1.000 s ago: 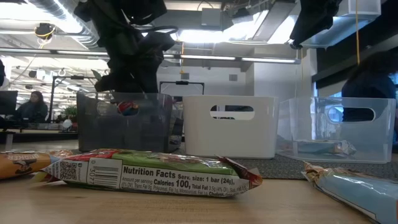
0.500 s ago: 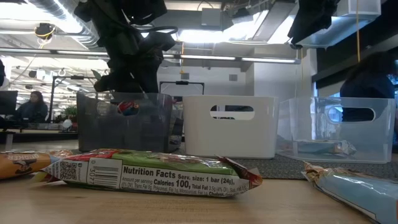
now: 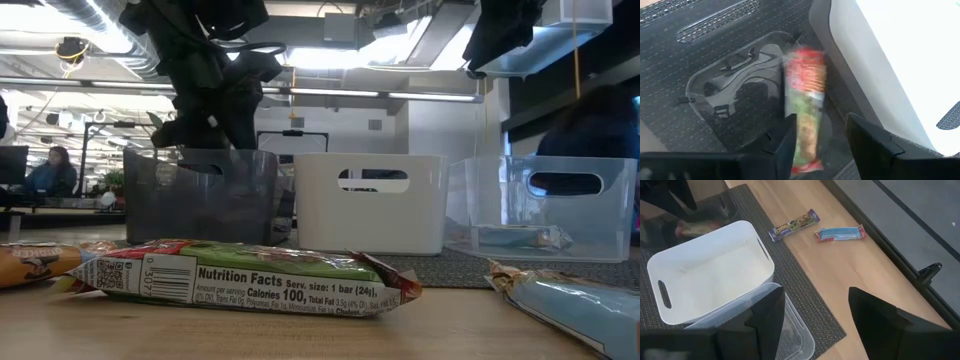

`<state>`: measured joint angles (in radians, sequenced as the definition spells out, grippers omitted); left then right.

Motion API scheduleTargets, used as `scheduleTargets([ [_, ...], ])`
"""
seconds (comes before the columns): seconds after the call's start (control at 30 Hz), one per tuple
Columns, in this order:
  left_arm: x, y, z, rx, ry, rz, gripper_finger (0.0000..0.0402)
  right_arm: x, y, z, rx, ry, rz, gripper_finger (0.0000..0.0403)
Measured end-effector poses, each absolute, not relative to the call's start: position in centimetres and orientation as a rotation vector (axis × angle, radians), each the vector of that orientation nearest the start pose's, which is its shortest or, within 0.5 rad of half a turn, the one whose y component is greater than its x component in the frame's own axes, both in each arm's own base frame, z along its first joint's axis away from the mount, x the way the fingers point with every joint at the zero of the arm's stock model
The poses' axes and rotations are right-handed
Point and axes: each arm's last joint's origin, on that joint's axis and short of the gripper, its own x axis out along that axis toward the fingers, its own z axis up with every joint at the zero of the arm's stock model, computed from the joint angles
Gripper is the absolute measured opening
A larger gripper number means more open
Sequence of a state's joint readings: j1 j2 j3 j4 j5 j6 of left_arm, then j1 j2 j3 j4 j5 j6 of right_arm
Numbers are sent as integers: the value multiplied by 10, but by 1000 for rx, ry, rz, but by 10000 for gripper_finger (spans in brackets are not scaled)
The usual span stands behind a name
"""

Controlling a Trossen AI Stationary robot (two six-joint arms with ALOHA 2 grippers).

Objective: Pick and place Granola Bars by type
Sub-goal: Put the red granola bar into the black bin, then put the bottom blue granola bar into the white bin

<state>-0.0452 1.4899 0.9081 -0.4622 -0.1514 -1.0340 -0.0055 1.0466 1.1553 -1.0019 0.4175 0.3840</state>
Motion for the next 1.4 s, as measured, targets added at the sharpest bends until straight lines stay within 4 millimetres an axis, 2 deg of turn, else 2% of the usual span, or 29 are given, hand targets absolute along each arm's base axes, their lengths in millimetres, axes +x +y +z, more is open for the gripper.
scheduleTargets([
  [0.2,283,-6,202,-822,903,564,196,185,-13,346,174,776,-553,223],
  [0.3,279,-4,218,-809,845,512,197,187,-13,348,182,744,-549,223],
  [0.5,258,-3,256,-662,728,386,195,192,-13,352,245,666,-557,223],
  [0.63,248,-2,271,-487,676,339,196,193,-12,353,379,629,-580,223],
  [0.8,241,-1,279,-412,657,293,195,193,-4,340,596,688,-688,223],
  [0.97,233,-3,285,-372,684,167,194,207,17,317,742,812,-778,223],
  [1.1,227,-3,287,-308,701,126,195,215,44,298,836,951,-819,223],
  [1.27,225,-3,284,-250,740,111,194,208,82,283,979,1006,-941,223],
  [1.4,224,-3,283,-199,757,94,196,199,114,279,1108,949,-1000,223],
])
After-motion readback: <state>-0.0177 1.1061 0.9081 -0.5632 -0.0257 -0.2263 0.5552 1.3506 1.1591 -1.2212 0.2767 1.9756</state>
